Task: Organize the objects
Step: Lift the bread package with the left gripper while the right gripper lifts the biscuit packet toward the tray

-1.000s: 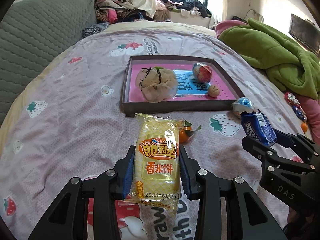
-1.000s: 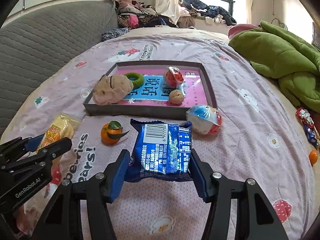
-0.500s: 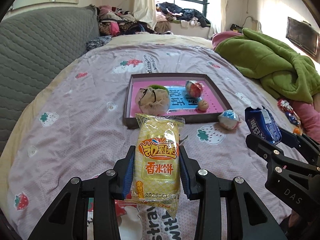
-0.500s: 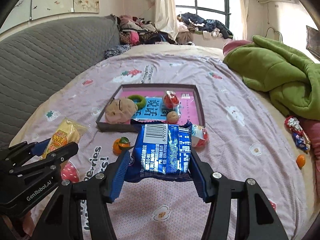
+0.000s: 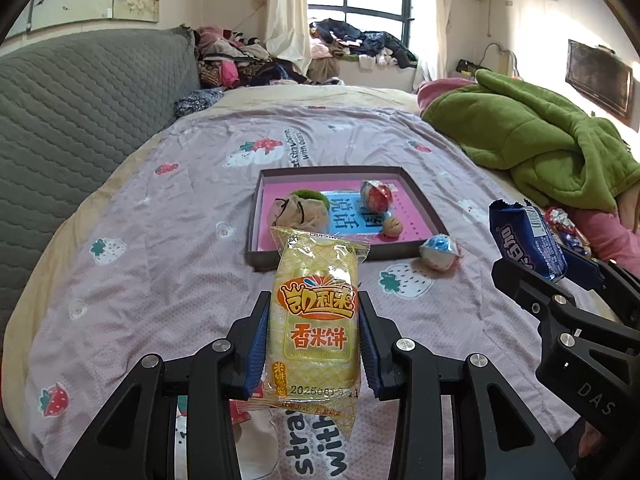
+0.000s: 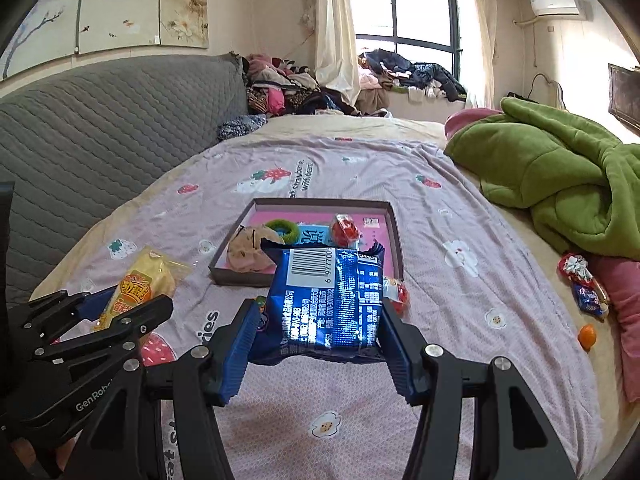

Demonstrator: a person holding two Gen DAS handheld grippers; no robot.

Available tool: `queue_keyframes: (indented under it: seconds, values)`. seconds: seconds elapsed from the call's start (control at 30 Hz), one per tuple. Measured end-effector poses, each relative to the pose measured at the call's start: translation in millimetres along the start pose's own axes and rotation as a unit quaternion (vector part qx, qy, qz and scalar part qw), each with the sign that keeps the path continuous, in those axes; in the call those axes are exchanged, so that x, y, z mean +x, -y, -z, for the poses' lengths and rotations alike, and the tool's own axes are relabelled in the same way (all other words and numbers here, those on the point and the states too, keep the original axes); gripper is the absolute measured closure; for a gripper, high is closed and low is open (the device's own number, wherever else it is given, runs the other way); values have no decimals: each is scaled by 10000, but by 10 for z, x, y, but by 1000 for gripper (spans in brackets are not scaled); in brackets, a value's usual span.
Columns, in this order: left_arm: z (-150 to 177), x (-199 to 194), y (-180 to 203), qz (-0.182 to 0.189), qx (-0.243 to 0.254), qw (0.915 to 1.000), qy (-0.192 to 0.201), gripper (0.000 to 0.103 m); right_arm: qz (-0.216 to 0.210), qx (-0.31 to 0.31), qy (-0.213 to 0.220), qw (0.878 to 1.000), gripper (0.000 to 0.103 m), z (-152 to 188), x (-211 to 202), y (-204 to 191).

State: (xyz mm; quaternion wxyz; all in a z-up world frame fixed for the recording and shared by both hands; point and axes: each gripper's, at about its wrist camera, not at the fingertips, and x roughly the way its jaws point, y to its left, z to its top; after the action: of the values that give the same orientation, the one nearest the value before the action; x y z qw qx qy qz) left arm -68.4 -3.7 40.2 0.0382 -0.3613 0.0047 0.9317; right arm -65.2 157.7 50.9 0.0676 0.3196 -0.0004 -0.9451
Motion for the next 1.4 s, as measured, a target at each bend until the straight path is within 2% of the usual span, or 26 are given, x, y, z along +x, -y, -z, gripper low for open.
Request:
queue_keyframes:
  seconds: [0.53, 0.8, 1.4]
  values:
    - [-194, -21, 170, 44, 3, 9998, 193, 62, -48, -57, 188, 9998, 45, -109, -34, 180]
    - [-383, 126, 211, 73, -11, 9999, 134, 62, -85, -63, 182, 9998, 45, -229, 57, 281]
    - [-891, 218, 295, 164, 75, 9994, 310, 62, 15, -208, 364, 9991, 44, -579, 153, 496]
